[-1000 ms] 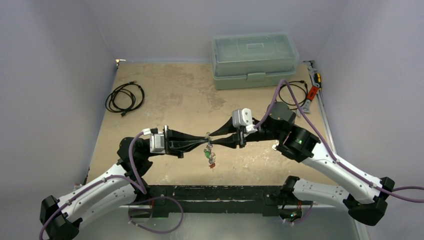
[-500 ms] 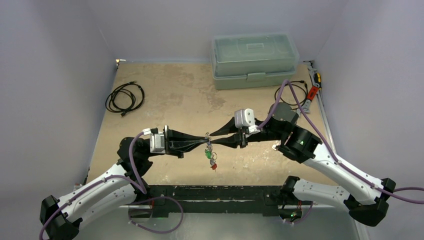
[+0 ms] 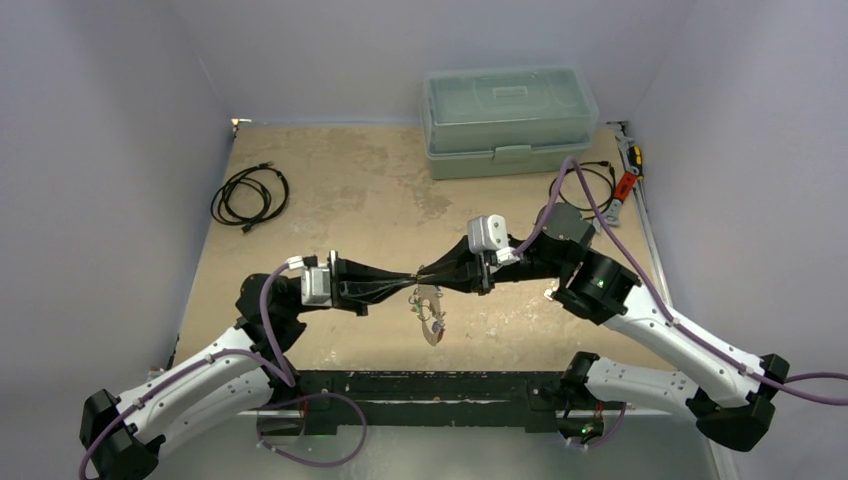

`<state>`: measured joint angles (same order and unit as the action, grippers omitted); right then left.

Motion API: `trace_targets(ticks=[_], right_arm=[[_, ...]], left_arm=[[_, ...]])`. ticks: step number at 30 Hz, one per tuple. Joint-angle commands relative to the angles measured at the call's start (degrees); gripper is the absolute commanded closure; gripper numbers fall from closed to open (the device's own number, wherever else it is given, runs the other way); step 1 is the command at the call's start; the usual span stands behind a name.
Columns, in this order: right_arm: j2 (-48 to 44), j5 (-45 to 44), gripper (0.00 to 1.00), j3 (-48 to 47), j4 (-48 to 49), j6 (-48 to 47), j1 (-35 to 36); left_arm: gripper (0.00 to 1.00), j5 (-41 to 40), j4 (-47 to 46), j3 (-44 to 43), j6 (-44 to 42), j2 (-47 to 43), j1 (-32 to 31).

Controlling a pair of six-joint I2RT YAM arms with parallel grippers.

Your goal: Put the keys on the keyring

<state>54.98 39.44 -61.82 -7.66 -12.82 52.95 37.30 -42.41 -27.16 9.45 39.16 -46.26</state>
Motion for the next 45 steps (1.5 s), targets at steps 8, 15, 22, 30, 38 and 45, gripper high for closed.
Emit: trace_targets(ticks=[8,15,22,30,38,45], right_arm=[[3.1,3.2,1.0,-3.0,2.8,1.0,0.0],[4.5,0.4,1.0,-6.4,-2.3,-0.2,0.1],[4.6,-3.2,1.0,-9.3,-8.6,-3.4,0.1],[7.2,-9.0,1.0,-15.0,-18.8,-8.0,0.1],[7.5,-8.9,1.0,-16.1,-20.8,-9.1,0.1],[7.1,-8.3,1.0,-15.0,-20.2,-9.4,0.1]], left_arm=[[1.0,1.3,-6.8,0.9,1.2,-0.1,-0.2],[0.86,1.2,0.4,-1.2,-2.4,-1.0,-0.2],[0.58,-0.9,25.6,-7.9,-16.6,-4.8,-0.3],[0.67,-4.8,57.9,-23.9,-33.5,0.2,-0.2],[0.77,-4.2,61.0,-27.4,-34.9,4.6,-0.3],[0.76,-0.6,57.7,-27.6,-32.7,7.3,-0.3]])
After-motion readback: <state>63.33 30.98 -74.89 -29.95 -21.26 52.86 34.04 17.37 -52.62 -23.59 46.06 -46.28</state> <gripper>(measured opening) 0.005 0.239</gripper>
